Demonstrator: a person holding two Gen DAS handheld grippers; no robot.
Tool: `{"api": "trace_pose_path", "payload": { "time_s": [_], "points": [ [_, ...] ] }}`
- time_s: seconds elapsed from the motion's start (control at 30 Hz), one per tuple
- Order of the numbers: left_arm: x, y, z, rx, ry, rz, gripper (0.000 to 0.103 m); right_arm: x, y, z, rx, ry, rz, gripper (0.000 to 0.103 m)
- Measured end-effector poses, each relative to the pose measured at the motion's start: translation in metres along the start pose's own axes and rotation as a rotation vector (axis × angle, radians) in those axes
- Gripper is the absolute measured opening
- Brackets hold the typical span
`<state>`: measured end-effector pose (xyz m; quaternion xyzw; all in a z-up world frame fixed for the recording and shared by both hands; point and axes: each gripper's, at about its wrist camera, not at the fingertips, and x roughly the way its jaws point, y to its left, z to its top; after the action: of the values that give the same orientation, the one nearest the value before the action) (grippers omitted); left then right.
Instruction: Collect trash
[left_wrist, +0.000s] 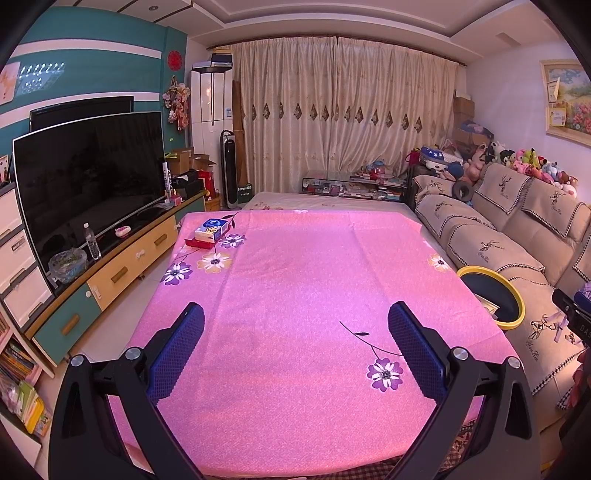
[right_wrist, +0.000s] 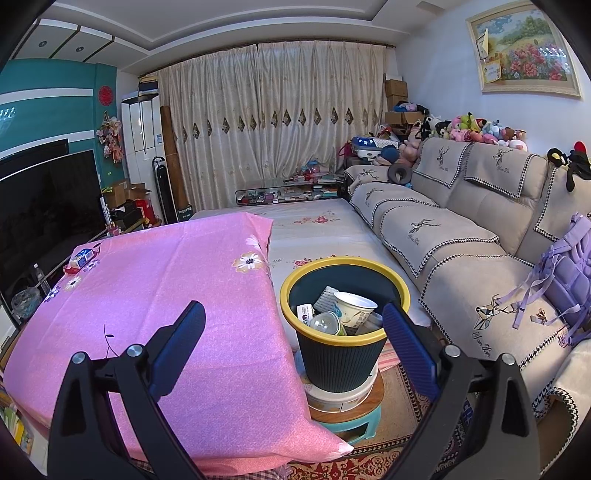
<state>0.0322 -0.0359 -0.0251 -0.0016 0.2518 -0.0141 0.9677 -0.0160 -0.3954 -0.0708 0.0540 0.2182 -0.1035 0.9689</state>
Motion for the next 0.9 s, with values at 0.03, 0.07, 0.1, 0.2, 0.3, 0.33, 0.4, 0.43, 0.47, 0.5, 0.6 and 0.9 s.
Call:
{"api": "trace_pose_path", "payload": {
  "time_s": [0.03, 0.07, 0.1, 0.2, 0.3, 0.33, 0.4, 0.43, 0.47, 0.5, 0.6, 0.9],
  "points": [
    [-0.0001, 0.0000, 0.0000, 0.000, 0.000, 0.000, 0.098, -0.0002, -0.0005, 0.0011, 0.000, 0.000, 0.000, 0.092],
    [-0.0001, 0.0000, 0.0001, 0.000, 0.000, 0.000, 0.098, -0.0001, -0.0003, 0.0007, 0.000, 0.001, 0.000, 0.092],
    [-0.0001, 0.0000, 0.0002, 0.001, 0.000, 0.000, 0.098, 0.0001, -0.0002, 0.0004, 0.000, 0.001, 0.000, 0.092],
    [-0.0002, 0.0000, 0.0004, 0.000, 0.000, 0.000, 0.098, 0.0008, -0.0003, -0.0001, 0.002, 0.002, -0.001, 0.092],
    [-0.0001, -0.0005, 0.0000, 0.000, 0.001, 0.001, 0.098, 0.0014, 0.0001, -0.0009, 0.002, 0.003, -0.001, 0.092],
    [0.0004, -0.0005, -0.0004, 0.000, 0.002, 0.001, 0.098, 0.0014, 0.0002, -0.0008, 0.002, 0.003, -0.001, 0.092],
    [0.0003, -0.0005, -0.0002, 0.001, 0.002, 0.001, 0.098, 0.0014, 0.0001, -0.0008, 0.002, 0.003, -0.001, 0.092],
    [0.0003, -0.0005, -0.0002, 0.001, 0.001, 0.001, 0.098, 0.0020, 0.0006, -0.0020, 0.003, 0.004, -0.001, 0.092],
    [0.0008, -0.0007, -0.0013, 0.002, 0.002, 0.002, 0.098, 0.0016, 0.0000, -0.0009, 0.002, 0.004, -0.001, 0.092],
    [0.0008, -0.0006, -0.0012, 0.001, 0.002, 0.000, 0.098, 0.0015, 0.0000, -0.0007, 0.002, 0.004, -0.002, 0.092],
    [0.0007, -0.0012, -0.0017, 0.001, 0.003, 0.002, 0.098, 0.0018, -0.0001, -0.0018, 0.002, 0.005, -0.001, 0.092],
    [0.0019, -0.0009, -0.0034, 0.001, 0.003, 0.004, 0.098, 0.0018, 0.0003, -0.0012, 0.003, 0.006, -0.002, 0.092]
  ]
}}
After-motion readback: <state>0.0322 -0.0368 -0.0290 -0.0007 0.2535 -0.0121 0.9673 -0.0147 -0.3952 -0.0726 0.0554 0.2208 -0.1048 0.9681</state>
